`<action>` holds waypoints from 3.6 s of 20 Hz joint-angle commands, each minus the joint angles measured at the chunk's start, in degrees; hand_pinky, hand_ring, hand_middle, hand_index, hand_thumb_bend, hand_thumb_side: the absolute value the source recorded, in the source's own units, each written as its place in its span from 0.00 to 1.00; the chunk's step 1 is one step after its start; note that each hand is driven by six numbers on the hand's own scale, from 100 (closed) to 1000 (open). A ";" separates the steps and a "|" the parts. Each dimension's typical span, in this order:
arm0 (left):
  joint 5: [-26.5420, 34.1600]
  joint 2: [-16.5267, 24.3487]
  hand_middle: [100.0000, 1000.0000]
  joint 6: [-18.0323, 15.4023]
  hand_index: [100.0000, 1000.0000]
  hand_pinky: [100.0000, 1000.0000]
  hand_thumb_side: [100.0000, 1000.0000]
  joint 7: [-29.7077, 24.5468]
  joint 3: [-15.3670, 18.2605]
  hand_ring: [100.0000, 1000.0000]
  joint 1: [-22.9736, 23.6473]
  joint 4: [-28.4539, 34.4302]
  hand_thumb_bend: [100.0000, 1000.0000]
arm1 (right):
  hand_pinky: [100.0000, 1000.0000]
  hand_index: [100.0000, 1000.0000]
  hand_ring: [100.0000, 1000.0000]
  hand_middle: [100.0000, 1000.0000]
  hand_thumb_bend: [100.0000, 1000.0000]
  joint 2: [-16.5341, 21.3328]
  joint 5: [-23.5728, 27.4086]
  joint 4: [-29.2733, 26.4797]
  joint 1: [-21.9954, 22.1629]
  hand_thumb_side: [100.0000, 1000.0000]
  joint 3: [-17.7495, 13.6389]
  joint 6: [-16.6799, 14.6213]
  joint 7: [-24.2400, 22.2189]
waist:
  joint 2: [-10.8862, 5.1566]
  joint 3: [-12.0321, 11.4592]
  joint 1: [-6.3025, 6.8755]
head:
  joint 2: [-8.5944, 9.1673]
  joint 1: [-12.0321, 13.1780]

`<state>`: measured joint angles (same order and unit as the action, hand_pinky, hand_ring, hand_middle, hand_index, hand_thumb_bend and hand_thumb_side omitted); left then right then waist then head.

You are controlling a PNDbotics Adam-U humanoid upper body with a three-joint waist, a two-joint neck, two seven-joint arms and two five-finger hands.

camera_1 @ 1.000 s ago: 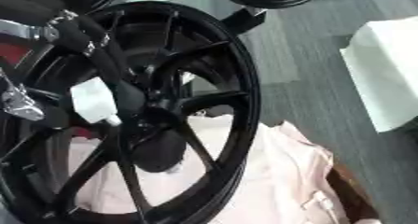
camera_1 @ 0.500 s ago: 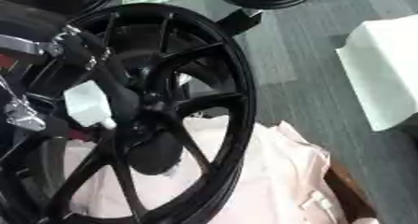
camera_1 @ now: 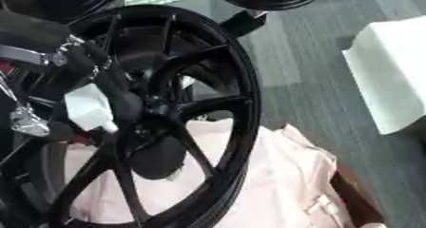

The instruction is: Pull the pin out of the wheel hub.

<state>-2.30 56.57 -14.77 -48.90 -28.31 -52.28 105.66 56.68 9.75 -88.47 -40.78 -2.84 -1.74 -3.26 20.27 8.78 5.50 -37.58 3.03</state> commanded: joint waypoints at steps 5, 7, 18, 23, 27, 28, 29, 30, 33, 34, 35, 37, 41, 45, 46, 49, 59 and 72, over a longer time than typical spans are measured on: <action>-1.38 2.56 0.75 -3.44 0.77 0.82 0.00 -3.06 1.88 0.78 0.10 -0.77 0.34 | 0.83 0.70 0.68 0.62 0.00 1.42 0.06 -0.31 -0.44 0.48 -1.07 -0.03 0.43 | -0.91 -0.19 -0.51 | 0.92 0.26; -1.45 2.30 0.73 -3.57 0.76 0.82 0.00 -3.06 1.92 0.78 -0.17 -1.12 0.31 | 0.83 0.70 0.68 0.62 0.00 1.31 0.11 -0.28 -0.41 0.48 -1.06 -0.04 0.45 | -0.92 -0.22 -0.55 | 1.05 0.35; -1.29 1.25 0.46 -5.10 0.50 0.75 0.00 -3.06 1.11 0.62 -1.01 -2.04 0.21 | 0.83 0.70 0.67 0.62 0.00 1.16 0.25 -0.08 -0.31 0.48 -1.38 -0.08 1.07 | -0.84 -0.20 -0.64 | 1.37 0.47; 0.96 0.70 0.36 -4.56 0.40 0.68 0.00 -3.06 2.21 0.51 -1.58 -2.22 0.07 | 0.83 0.70 0.67 0.62 0.00 1.00 0.54 0.12 -0.09 0.49 -1.53 -0.03 1.58 | -0.82 -0.25 -0.68 | 1.32 0.48; 1.56 0.34 0.34 -4.07 0.38 0.66 0.00 -3.06 3.84 0.47 -1.97 -2.08 0.00 | 0.83 0.70 0.67 0.61 0.00 0.98 0.77 0.18 0.12 0.49 -1.66 -0.09 1.86 | -0.82 -0.25 -0.77 | 1.35 0.43; 1.80 0.20 0.32 -3.84 0.36 0.65 0.00 -3.06 4.48 0.46 -2.13 -2.08 0.00 | 0.83 0.70 0.67 0.61 0.00 0.98 0.82 0.21 0.18 0.49 -1.72 -0.11 1.95 | -0.83 -0.27 -0.80 | 1.33 0.42; 2.08 0.05 0.31 -3.54 0.35 0.64 0.00 -2.84 5.23 0.45 -2.34 -2.11 0.00 | 0.83 0.70 0.67 0.61 0.00 0.99 0.90 0.23 0.25 0.50 -1.77 -0.13 2.04 | -0.85 -0.31 -0.82 | 1.31 0.41; 2.32 -0.08 0.31 -3.27 0.34 0.64 0.00 -2.44 5.92 0.45 -2.55 -2.09 0.00 | 0.83 0.70 0.67 0.61 0.00 1.01 0.97 0.25 0.31 0.50 -1.81 -0.16 2.11 | -0.86 -0.34 -0.84 | 1.30 0.39; 2.63 -0.46 0.30 -2.75 0.34 0.64 0.00 -0.34 8.16 0.45 -3.32 -1.75 0.00 | 0.83 0.70 0.67 0.61 0.00 1.10 1.11 0.36 0.52 0.50 -1.99 -0.22 2.33 | -0.98 -0.49 -0.90 | 1.21 0.30; 2.84 -0.64 0.30 -2.58 0.34 0.64 0.00 0.62 8.99 0.44 -3.64 -1.78 0.00 | 0.83 0.70 0.67 0.61 0.00 1.12 1.17 0.39 0.58 0.50 -2.09 -0.28 2.43 | -1.04 -0.57 -0.92 | 1.19 0.28; 3.13 -0.83 0.30 -2.36 0.34 0.64 0.00 1.74 9.98 0.44 -3.99 -1.94 0.00 | 0.83 0.70 0.67 0.61 0.00 1.15 1.22 0.42 0.64 0.50 -2.16 -0.33 2.51 | -1.10 -0.67 -0.96 | 1.15 0.21; 3.90 -1.30 0.30 -1.75 0.33 0.64 0.00 4.40 12.46 0.44 -4.73 -2.74 0.00 | 0.83 0.70 0.67 0.61 0.00 1.25 1.26 0.47 0.83 0.50 -2.26 -0.39 2.60 | -1.23 -0.87 -1.09 | 1.05 0.01; 4.09 -0.70 0.31 -0.04 0.34 0.63 0.00 10.72 18.43 0.44 -5.16 -6.83 0.00 | 0.83 0.70 0.67 0.61 0.00 1.66 1.28 0.58 1.46 0.50 -2.54 -0.46 2.84 | -1.51 -1.59 -1.28 | 0.79 -0.43; 2.39 3.39 0.32 1.16 0.34 0.63 0.00 16.95 24.44 0.45 -2.30 -14.52 0.00 | 0.83 0.70 0.67 0.61 0.00 2.17 1.34 0.72 2.13 0.50 -3.00 -0.58 3.26 | -1.70 -2.51 -1.39 | 0.46 -0.59; 1.78 4.66 0.32 1.41 0.35 0.63 0.00 18.56 26.03 0.45 -1.08 -16.64 0.00 | 0.83 0.70 0.67 0.61 0.00 2.29 1.35 0.73 2.27 0.49 -3.10 -0.63 3.34 | -1.75 -2.78 -1.43 | 0.30 -0.56; 1.73 6.95 0.32 2.23 0.34 0.62 0.00 23.64 30.01 0.45 2.09 -23.59 0.00 | 0.83 0.70 0.67 0.61 0.00 2.50 1.46 0.75 2.54 0.49 -3.36 -0.76 3.53 | -2.00 -3.61 -1.61 | -0.06 -0.25; -0.28 10.71 0.34 0.63 0.37 0.64 0.00 27.40 33.41 0.47 12.97 -29.68 0.00 | 0.83 0.70 0.67 0.62 0.00 2.22 1.86 0.63 2.40 0.49 -3.51 -1.05 3.63 | -2.45 -4.62 -2.52 | 0.50 -0.21; -6.21 9.96 0.82 3.82 0.91 0.91 0.52 17.03 32.34 0.85 20.11 -33.61 0.67 | 0.83 0.69 0.67 0.61 0.00 1.77 2.12 0.71 2.55 0.50 -3.69 -1.10 4.00 | -2.16 -3.66 -2.38 | 1.19 0.34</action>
<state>-9.02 64.15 -11.06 -30.63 3.23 -31.70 72.05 56.42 11.30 -87.40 -37.72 -5.66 -2.83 0.49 19.44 5.11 3.26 -37.10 3.21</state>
